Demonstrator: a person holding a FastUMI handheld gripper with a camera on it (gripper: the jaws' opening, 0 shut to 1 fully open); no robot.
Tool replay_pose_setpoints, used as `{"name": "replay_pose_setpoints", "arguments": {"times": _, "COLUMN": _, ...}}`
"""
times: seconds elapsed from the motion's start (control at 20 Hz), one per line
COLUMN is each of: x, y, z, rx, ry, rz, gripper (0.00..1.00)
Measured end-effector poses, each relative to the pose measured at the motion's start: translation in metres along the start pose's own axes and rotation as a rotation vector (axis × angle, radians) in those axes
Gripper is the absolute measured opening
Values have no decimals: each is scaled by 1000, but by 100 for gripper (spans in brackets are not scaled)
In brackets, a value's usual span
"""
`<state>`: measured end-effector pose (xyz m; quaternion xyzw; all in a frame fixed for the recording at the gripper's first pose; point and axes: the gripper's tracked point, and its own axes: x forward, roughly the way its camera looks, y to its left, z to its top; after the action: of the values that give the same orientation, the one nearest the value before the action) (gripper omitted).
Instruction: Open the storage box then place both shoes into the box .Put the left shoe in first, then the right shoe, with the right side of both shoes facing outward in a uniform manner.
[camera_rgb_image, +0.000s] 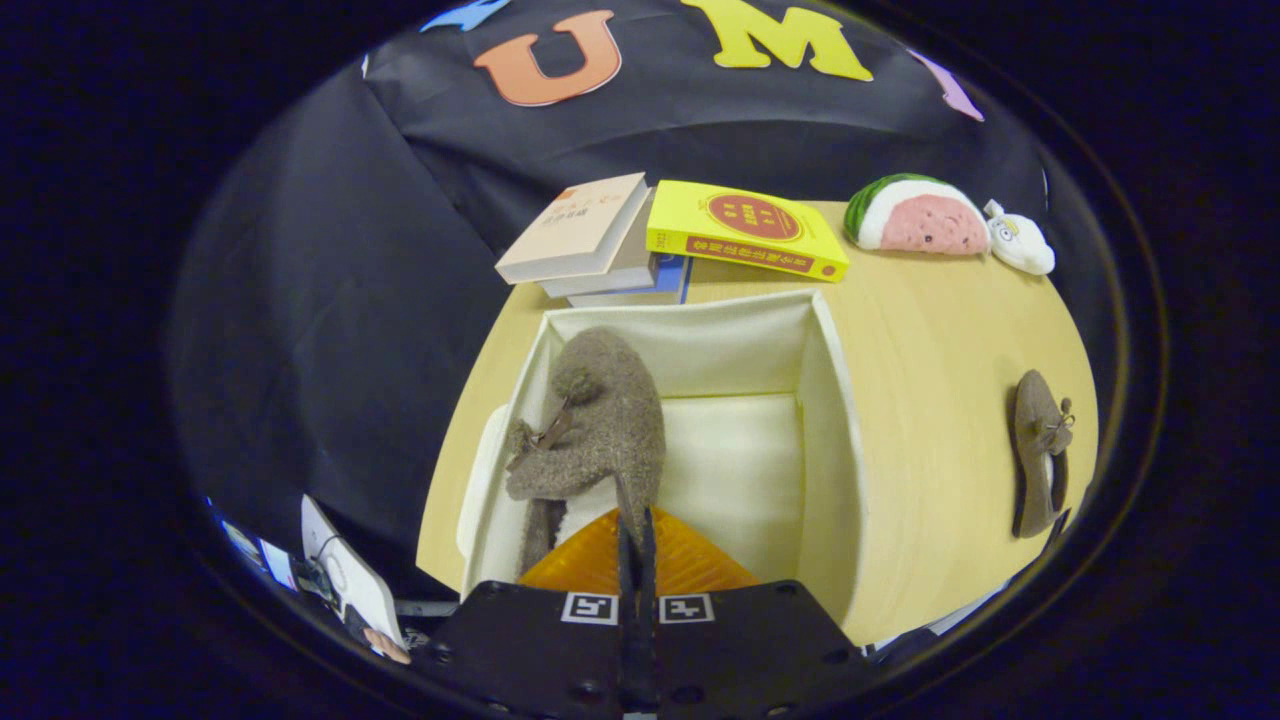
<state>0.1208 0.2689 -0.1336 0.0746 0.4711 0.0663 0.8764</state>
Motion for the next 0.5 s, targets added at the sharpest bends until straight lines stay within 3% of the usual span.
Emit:
{"name": "replay_pose_setpoints", "arguments": {"times": 0.4, "x": 35, "y": 8, "z": -20, "rx": -80, "ry": 65, "rz": -62, "gripper": 1}}
{"name": "replay_pose_setpoints", "arguments": {"times": 0.45, "x": 32, "y": 7, "z": -20, "rx": -81, "ry": 68, "rz": -63, "gripper": 7}}
{"name": "replay_pose_setpoints", "arguments": {"times": 0.5, "x": 32, "y": 9, "z": -21, "rx": -78, "ry": 69, "rz": -47, "gripper": 7}}
